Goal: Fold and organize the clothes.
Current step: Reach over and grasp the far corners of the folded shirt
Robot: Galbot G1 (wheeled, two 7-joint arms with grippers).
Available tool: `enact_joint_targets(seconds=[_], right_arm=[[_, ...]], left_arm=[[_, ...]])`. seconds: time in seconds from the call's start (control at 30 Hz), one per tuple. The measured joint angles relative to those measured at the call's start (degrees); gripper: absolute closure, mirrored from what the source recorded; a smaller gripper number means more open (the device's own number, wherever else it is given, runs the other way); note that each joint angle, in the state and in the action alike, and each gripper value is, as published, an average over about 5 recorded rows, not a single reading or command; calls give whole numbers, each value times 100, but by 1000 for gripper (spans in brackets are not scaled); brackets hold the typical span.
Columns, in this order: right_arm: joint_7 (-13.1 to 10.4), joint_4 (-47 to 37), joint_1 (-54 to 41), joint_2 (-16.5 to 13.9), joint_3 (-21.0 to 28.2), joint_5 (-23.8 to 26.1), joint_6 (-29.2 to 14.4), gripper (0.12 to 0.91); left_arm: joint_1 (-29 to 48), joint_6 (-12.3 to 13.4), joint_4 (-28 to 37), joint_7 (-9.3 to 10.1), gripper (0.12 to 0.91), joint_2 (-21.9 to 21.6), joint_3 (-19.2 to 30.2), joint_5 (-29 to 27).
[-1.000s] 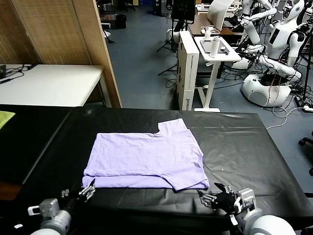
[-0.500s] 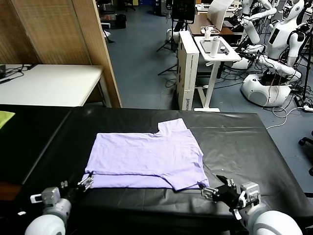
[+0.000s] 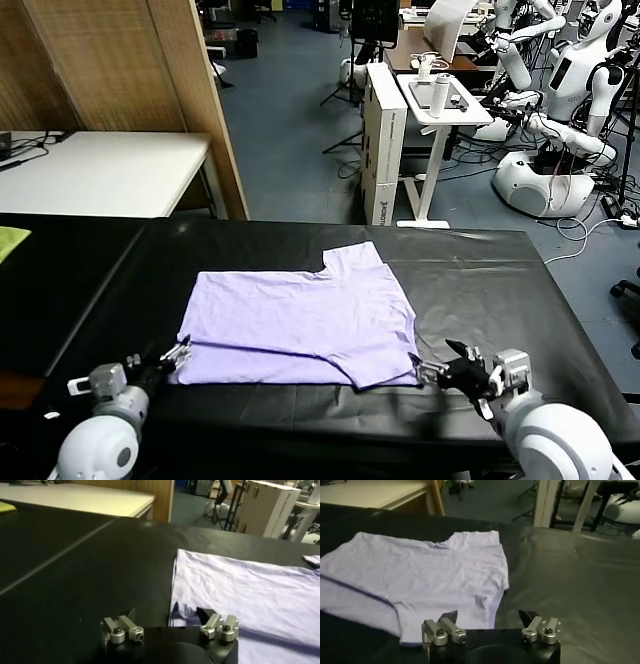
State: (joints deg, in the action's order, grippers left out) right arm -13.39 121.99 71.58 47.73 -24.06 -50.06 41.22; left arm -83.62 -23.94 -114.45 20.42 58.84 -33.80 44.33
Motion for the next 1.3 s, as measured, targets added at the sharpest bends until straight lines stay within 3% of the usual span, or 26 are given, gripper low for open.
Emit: enact_joint_targets(seconds=[0.3,0.6,0.93,1.3], right_arm=[[249,-1044,-1364,209,718,21,-377,118],[439,-2279,-2586,608,1576,273,-647,118],[364,-3360,-3506,1193,2175,367,-436,118],[318,-4317,-4215,1704,2484,539,-195,118]], left_arm=[[461,-70,216,-5,123,33,108,108],[1372,-152,765,-100,123,-120,436,187],[2231,-306,1478,-672,123,-177,765,92],[3075,-582,2184,-707,123,-266,1176,205]])
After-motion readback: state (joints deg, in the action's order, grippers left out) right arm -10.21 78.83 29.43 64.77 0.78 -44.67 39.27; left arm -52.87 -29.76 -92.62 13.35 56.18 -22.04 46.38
